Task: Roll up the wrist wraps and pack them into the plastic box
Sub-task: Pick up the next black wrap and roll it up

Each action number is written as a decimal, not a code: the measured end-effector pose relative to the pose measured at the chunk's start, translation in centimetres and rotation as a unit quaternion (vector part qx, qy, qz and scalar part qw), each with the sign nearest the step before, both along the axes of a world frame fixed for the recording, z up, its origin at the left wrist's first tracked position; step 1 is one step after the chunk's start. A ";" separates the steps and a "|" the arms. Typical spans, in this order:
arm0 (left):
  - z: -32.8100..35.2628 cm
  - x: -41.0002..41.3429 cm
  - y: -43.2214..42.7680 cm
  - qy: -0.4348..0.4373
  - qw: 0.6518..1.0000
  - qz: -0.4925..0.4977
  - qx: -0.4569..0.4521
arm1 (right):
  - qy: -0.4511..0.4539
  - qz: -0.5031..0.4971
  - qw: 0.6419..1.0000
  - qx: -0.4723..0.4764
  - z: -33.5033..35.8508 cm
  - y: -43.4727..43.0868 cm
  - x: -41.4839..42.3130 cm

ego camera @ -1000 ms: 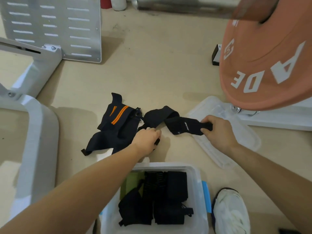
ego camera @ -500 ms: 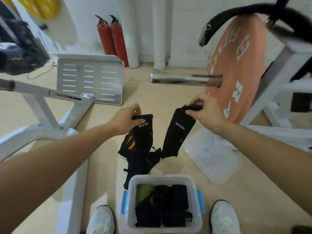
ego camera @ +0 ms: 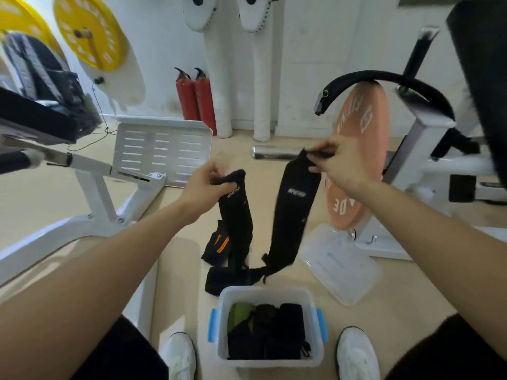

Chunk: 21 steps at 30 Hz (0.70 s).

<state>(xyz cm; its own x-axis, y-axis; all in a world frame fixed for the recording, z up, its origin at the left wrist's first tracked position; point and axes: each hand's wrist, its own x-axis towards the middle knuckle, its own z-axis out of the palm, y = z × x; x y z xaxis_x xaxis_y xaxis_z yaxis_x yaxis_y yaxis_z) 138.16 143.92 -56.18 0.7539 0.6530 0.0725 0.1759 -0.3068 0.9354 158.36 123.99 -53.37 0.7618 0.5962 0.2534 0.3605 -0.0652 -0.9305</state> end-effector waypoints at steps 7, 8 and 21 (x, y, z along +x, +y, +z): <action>1.0 1.6 -1.1 -0.064 0.992 -0.076 -0.075 | 0.047 0.140 0.986 -0.073 0.1 -0.7 -1.3; 1.2 1.9 -1.3 -0.075 0.989 -0.095 -0.085 | 0.051 0.164 0.982 -0.079 0.2 -0.6 -1.3; 0.8 4.8 -3.4 -0.080 0.974 -0.045 -0.206 | 0.044 0.143 0.987 -0.057 0.2 1.1 -1.2</action>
